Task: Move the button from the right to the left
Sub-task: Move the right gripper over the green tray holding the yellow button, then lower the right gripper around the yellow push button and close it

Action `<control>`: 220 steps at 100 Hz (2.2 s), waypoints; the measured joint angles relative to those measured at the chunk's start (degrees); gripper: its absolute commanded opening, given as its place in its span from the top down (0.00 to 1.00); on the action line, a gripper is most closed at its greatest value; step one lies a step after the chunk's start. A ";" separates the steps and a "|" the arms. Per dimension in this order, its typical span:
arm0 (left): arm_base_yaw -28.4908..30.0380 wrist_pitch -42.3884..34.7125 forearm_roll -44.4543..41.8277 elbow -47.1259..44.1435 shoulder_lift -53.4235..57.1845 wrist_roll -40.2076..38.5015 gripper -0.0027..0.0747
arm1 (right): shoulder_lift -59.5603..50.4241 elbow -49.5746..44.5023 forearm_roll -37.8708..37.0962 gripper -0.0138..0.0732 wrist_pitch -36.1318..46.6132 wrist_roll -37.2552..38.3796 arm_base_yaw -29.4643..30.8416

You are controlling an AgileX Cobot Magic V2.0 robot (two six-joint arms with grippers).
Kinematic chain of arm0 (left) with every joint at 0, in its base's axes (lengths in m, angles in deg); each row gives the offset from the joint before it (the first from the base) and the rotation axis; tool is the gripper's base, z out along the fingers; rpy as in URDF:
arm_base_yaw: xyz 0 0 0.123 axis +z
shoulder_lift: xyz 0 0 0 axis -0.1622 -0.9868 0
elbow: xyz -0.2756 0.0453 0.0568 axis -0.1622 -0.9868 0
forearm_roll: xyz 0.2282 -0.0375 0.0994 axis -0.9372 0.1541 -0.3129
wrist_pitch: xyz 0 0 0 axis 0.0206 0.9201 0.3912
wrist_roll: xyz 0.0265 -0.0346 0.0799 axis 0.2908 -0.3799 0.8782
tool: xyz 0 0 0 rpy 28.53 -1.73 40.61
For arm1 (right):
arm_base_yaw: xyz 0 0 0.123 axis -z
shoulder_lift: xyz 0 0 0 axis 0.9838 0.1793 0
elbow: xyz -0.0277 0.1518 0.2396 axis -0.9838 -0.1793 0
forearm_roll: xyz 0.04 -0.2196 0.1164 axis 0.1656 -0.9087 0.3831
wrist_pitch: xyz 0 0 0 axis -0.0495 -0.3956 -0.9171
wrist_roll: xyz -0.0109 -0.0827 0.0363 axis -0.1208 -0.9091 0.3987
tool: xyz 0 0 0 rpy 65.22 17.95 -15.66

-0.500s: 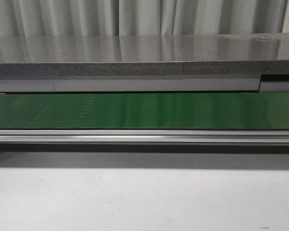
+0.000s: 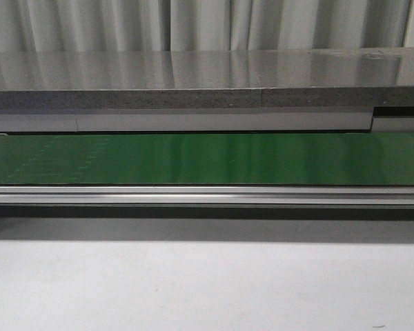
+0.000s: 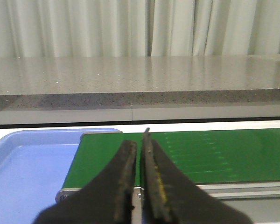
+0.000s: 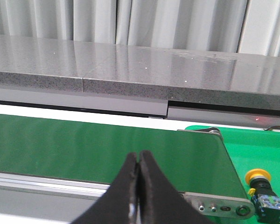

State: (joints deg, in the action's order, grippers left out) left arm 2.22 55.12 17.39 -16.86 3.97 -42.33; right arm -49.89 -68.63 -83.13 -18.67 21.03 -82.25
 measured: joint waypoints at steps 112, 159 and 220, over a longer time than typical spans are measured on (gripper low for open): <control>0.00 0.00 0.00 0.00 0.00 0.00 0.96 | 36.19 39.60 2.92 0.92 -40.25 0.00 0.00; 0.00 0.00 0.00 0.00 0.00 0.00 0.96 | 52.57 42.40 2.92 0.71 -36.57 0.00 0.00; 0.00 0.00 0.00 0.00 0.00 0.00 0.96 | 54.95 45.12 2.96 0.31 -36.15 0.70 8.39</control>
State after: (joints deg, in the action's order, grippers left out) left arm 2.22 55.12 17.39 -16.86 3.97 -42.33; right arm 5.06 -23.51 -80.16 -54.82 21.73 -73.86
